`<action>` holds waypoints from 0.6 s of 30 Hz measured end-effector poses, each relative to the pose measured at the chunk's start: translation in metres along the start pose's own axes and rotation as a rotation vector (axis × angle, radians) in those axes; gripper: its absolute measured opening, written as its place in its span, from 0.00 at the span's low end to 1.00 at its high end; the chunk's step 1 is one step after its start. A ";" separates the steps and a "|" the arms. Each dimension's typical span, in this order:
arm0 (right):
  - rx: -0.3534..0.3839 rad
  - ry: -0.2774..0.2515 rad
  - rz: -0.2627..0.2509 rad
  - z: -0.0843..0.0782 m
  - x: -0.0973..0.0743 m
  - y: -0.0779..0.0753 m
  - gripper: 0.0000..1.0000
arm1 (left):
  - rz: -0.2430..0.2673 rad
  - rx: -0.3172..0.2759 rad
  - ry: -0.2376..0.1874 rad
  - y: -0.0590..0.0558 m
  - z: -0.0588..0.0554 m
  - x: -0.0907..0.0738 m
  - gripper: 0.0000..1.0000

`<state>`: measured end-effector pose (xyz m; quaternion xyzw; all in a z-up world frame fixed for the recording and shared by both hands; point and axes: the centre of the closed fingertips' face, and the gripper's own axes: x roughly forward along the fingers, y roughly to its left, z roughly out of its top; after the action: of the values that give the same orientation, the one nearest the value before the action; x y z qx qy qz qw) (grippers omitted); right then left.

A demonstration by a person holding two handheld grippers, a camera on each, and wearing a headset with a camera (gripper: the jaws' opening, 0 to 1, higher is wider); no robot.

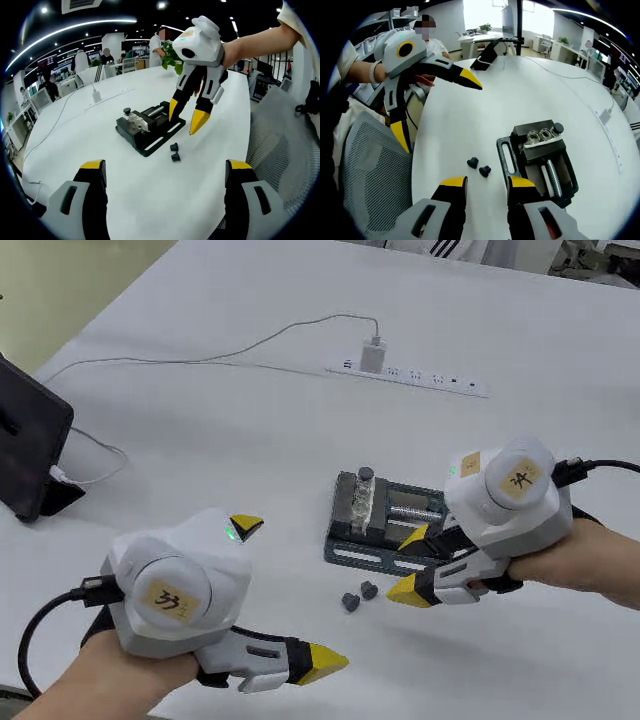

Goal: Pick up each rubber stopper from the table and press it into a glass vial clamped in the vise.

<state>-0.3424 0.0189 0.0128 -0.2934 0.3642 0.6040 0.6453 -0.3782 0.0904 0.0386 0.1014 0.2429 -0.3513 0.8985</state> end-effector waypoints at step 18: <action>-0.107 0.032 0.040 -0.010 0.023 0.002 0.10 | 0.005 -0.017 0.010 -0.001 -0.007 -0.003 0.98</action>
<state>-0.3451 0.0241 -0.0117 -0.3296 0.3474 0.6307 0.6106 -0.3831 0.0933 0.0343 0.0961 0.2500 -0.3464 0.8990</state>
